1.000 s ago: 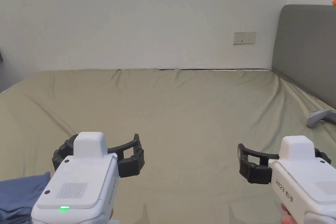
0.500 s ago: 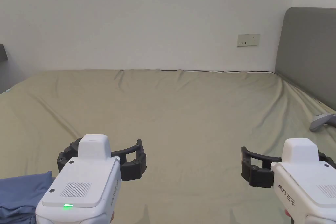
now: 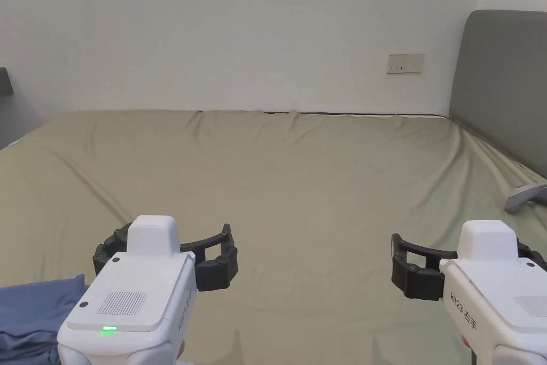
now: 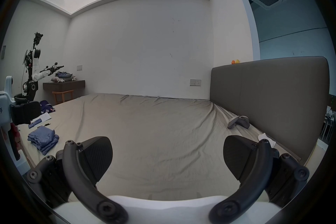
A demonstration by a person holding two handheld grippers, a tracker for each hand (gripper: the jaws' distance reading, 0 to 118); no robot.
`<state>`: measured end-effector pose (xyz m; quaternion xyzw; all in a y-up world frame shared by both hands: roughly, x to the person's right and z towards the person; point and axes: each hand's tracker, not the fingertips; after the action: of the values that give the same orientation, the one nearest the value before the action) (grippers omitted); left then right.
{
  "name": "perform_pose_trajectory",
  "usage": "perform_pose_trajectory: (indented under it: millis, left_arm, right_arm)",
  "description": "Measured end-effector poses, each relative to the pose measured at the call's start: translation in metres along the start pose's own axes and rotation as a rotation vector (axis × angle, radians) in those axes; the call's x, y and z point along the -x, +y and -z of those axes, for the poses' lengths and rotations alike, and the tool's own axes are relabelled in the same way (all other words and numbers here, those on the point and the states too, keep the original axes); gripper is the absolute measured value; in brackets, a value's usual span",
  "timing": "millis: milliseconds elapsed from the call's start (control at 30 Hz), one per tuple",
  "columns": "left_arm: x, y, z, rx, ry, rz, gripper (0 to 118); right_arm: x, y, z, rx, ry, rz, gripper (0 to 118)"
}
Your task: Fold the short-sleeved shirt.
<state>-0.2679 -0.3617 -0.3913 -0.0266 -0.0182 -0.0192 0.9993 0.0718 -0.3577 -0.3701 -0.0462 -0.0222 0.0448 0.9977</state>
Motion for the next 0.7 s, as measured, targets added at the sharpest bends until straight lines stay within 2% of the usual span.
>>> perform_pose_trajectory:
  millis: [100,167,200,700]
  left_arm:
    - [0.0003,0.0007,-0.0006,-0.002,0.001,-0.002,118]
    - [0.0004,0.0007,-0.0010,-0.005,0.000,0.000,118]
    - [0.0003,0.0007,-0.0011,-0.006,0.001,0.001,118]
    - [0.0001,0.0014,-0.0010,0.000,-0.006,-0.007,118]
  right_arm:
    - [0.0023,-0.0013,-0.0016,-0.016,-0.007,0.006,118]
    - [0.0039,-0.0008,-0.0026,-0.051,-0.022,-0.058,118]
    - [0.0033,-0.0024,-0.0026,-0.033,-0.013,-0.032,118]
    - [-0.0023,-0.0055,-0.0011,-0.024,-0.023,-0.009,118]
